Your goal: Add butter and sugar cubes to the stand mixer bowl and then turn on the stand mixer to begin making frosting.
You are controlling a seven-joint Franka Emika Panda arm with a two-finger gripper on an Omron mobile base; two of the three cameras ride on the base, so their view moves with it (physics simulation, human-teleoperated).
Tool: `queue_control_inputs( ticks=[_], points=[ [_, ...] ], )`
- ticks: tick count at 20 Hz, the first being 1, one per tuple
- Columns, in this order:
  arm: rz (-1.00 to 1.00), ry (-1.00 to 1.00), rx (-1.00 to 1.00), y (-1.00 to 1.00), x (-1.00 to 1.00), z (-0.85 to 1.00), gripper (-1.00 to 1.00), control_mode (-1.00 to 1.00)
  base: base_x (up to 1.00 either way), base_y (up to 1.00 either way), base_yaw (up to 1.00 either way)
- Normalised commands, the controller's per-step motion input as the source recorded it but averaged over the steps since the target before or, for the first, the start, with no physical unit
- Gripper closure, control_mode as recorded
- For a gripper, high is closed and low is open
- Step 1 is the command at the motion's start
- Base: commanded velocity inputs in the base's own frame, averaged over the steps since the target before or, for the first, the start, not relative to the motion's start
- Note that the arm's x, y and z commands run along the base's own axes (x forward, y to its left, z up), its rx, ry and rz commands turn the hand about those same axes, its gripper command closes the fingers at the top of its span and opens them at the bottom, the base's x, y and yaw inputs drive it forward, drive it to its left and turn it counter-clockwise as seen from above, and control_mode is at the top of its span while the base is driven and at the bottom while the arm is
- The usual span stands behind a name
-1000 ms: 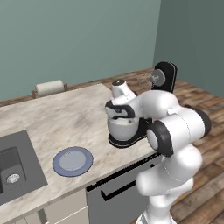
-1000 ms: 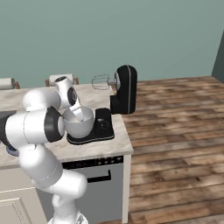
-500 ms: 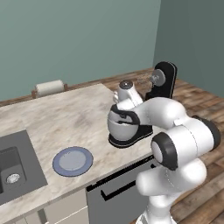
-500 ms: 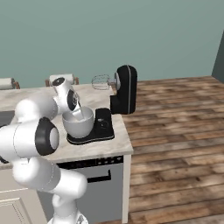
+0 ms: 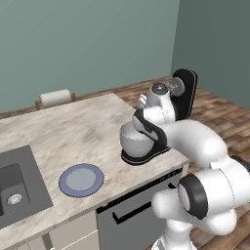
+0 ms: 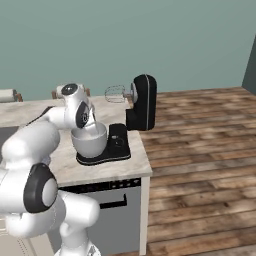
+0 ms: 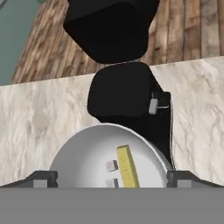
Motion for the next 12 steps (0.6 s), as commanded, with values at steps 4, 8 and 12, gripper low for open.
queue_control_inputs(
  ticks=[4, 8, 12],
  points=[
    [0.0, 0.0, 0.0, -0.14, -0.51, 0.63, -1.0, -1.0, 0.0, 0.0, 0.0],
    [0.0, -0.06, 0.01, -0.46, -0.61, 0.12, -1.0, -1.0, 0.0, 0.0, 0.0],
    [0.0, -0.11, 0.07, -0.72, -0.5, 0.0, -1.0, -1.0, 0.0, 0.0, 0.0]
  ],
)
